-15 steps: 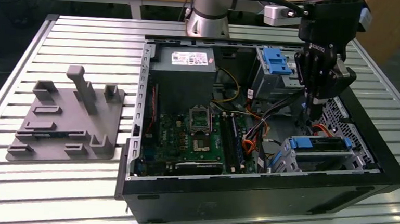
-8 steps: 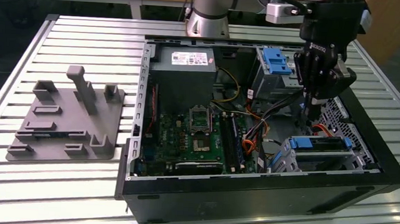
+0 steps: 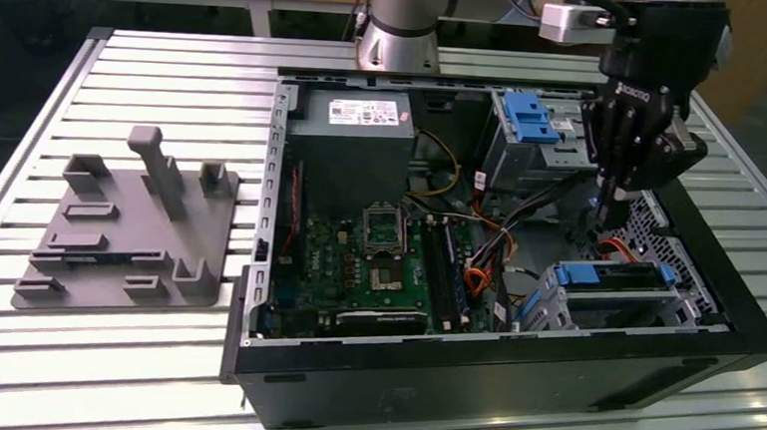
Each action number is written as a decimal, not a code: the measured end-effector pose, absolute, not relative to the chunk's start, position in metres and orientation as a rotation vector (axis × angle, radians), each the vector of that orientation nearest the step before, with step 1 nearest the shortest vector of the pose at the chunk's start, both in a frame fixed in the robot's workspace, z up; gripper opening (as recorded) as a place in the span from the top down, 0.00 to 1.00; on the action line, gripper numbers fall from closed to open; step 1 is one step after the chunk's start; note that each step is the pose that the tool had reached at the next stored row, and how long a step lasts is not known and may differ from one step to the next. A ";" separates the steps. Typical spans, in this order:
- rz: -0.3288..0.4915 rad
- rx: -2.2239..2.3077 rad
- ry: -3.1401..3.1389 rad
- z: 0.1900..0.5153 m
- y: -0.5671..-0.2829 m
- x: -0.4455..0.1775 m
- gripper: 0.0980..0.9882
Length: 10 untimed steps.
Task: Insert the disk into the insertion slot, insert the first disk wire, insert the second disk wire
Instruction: 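Insert the second disk wire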
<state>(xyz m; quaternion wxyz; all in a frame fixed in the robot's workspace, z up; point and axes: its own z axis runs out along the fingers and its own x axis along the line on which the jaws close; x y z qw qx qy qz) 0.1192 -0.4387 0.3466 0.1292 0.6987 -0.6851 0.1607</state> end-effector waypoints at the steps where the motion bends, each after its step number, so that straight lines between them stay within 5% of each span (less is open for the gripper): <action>1: 0.462 2.034 -1.994 0.346 -0.439 0.121 0.95; 10: 0.413 2.048 -2.025 0.345 -0.444 0.123 0.95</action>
